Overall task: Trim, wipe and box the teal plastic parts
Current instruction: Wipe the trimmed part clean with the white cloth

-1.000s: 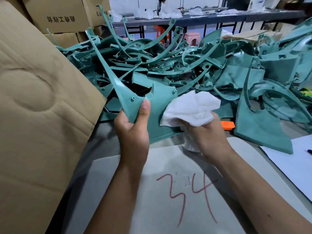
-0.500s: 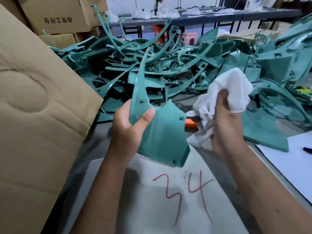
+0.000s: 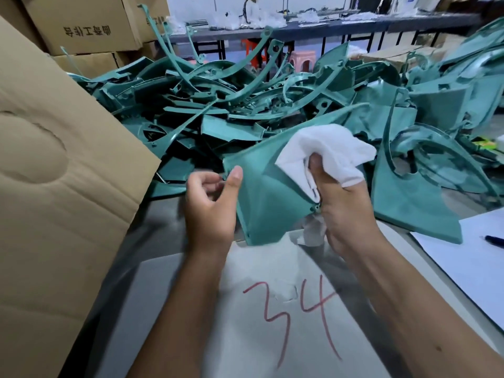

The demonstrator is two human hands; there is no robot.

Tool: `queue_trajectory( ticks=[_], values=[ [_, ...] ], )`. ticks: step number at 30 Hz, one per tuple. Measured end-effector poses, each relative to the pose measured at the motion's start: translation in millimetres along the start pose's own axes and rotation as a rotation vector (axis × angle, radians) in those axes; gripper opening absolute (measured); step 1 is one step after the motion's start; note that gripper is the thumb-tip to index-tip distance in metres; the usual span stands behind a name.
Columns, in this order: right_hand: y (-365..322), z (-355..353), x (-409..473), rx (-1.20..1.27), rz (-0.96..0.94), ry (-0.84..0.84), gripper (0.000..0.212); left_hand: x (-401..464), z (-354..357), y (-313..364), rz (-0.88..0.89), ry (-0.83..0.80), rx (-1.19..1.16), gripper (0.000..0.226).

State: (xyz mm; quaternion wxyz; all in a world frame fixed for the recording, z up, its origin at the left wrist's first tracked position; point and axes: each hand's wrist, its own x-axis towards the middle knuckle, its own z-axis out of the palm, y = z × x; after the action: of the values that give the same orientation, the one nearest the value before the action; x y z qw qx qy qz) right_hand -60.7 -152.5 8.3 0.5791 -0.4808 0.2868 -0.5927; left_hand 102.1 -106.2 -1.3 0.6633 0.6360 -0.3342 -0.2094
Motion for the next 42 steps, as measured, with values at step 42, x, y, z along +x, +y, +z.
queue_trajectory(
  ticks=[42],
  values=[
    [3, -1, -8, 0.043, 0.214, -0.133, 0.023, -10, -4, 3, 0.428, -0.409, 0.345, 0.029]
  ],
)
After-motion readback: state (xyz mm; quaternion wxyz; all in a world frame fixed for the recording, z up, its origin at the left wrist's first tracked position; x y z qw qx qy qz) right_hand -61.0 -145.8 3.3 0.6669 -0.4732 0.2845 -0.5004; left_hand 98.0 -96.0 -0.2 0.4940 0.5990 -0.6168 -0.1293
